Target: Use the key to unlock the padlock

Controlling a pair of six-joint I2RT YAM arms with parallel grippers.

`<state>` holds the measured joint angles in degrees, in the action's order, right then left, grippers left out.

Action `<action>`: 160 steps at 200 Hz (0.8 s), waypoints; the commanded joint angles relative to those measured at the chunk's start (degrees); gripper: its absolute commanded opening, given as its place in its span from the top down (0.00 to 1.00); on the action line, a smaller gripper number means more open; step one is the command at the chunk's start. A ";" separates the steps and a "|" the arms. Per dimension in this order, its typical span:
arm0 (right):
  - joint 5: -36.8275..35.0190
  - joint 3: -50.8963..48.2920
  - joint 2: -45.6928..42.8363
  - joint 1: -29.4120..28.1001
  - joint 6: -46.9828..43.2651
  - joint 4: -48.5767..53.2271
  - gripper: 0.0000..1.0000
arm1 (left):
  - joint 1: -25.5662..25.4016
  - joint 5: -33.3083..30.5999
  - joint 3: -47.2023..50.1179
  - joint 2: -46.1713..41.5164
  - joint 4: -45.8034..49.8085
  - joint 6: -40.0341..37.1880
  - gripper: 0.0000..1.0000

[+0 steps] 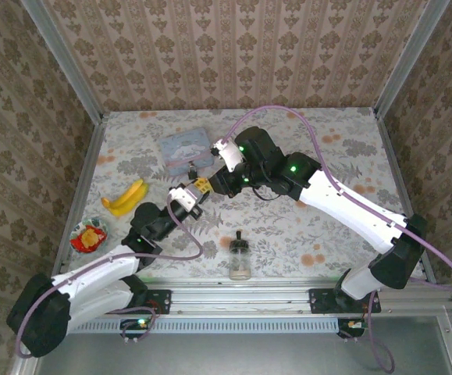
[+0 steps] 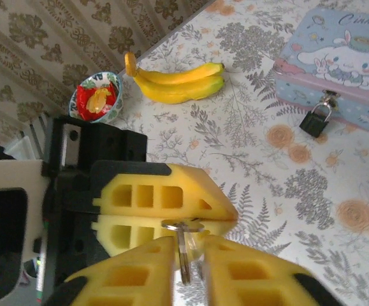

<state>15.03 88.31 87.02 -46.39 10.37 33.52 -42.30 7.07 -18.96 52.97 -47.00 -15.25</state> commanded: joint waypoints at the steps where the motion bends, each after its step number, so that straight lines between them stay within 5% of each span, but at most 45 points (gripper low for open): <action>1: -2.53 -1.19 -1.97 -0.21 2.48 2.11 0.72 | -0.03 -1.69 -2.58 -2.53 8.11 -10.24 1.00; 102: -4.77 -13.64 -14.69 2.52 15.83 -2.02 0.52 | -2.53 -7.13 -9.75 -2.79 23.91 -36.10 1.00; 160: 6.52 -26.56 -21.30 8.82 25.09 -15.82 0.46 | -6.75 -14.20 -10.83 -1.49 23.79 -45.66 1.00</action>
<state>14.85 65.87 67.61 -39.48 29.71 26.20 -47.13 -2.59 -27.90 51.03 -23.40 -54.08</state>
